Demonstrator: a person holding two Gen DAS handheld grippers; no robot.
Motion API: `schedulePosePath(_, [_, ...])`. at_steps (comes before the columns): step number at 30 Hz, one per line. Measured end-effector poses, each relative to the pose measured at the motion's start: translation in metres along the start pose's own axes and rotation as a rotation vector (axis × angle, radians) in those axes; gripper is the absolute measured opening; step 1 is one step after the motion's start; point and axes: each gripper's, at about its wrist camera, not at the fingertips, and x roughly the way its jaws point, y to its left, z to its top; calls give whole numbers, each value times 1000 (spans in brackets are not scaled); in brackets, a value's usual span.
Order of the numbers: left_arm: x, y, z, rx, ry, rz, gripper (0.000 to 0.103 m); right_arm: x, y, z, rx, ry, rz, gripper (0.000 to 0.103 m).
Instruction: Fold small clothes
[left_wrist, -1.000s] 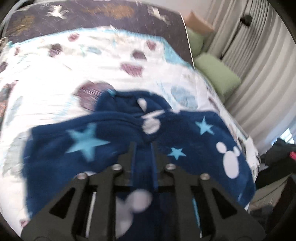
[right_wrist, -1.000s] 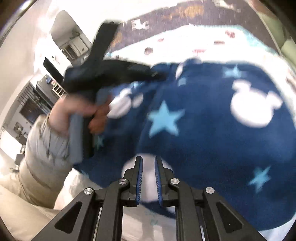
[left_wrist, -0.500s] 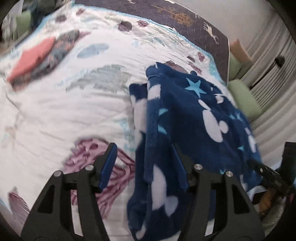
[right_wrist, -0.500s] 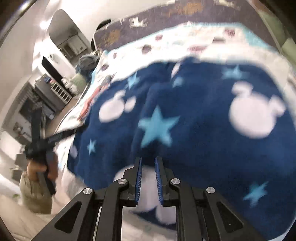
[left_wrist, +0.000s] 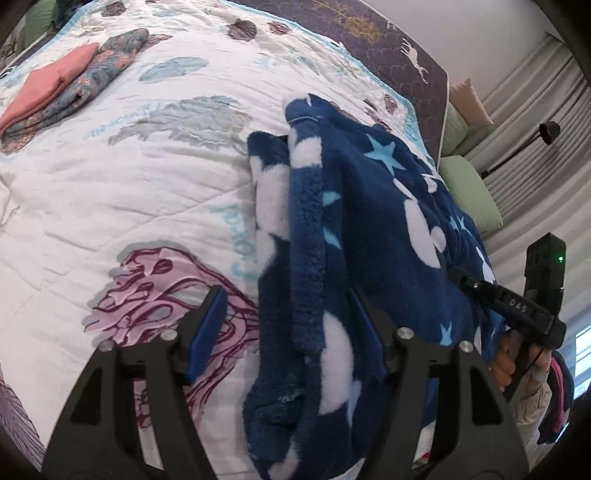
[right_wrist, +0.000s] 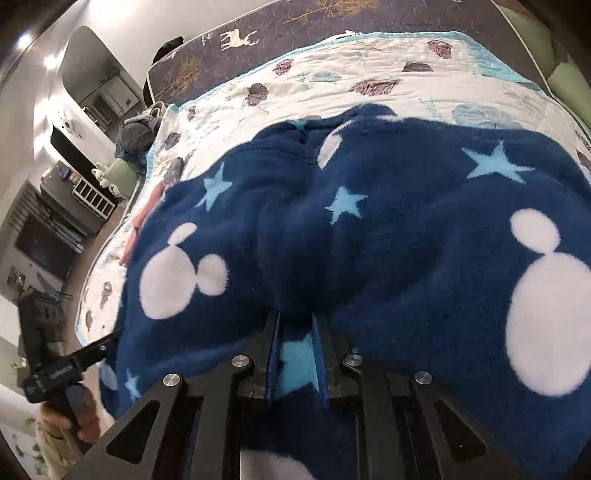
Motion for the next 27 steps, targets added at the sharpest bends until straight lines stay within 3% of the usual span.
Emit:
schedulePosePath(2, [0,-1,1,4,6,-10,65,-9,1,-2,9,-12,-7,17])
schedulePosePath(6, [0,-1,3,2,18,-60,49,-29,11,-13,-3,-43,-14,19])
schedulePosePath(11, [-2,-5,3,1,13,-39,49,-38,29,-21,-54,-50,6,19])
schedulePosePath(13, [-2,-5,1,-21,12,-20,51,-41,29,-25,-62,-48,9,19])
schedulePosePath(17, [-3,-6,-2,-22,7,55,71,-39,29,-27,-64,-52,-4,19])
schedulePosePath(27, [-1,-1,-4,-54,9,38,72,-40,15,-30,-49,-46,7,19])
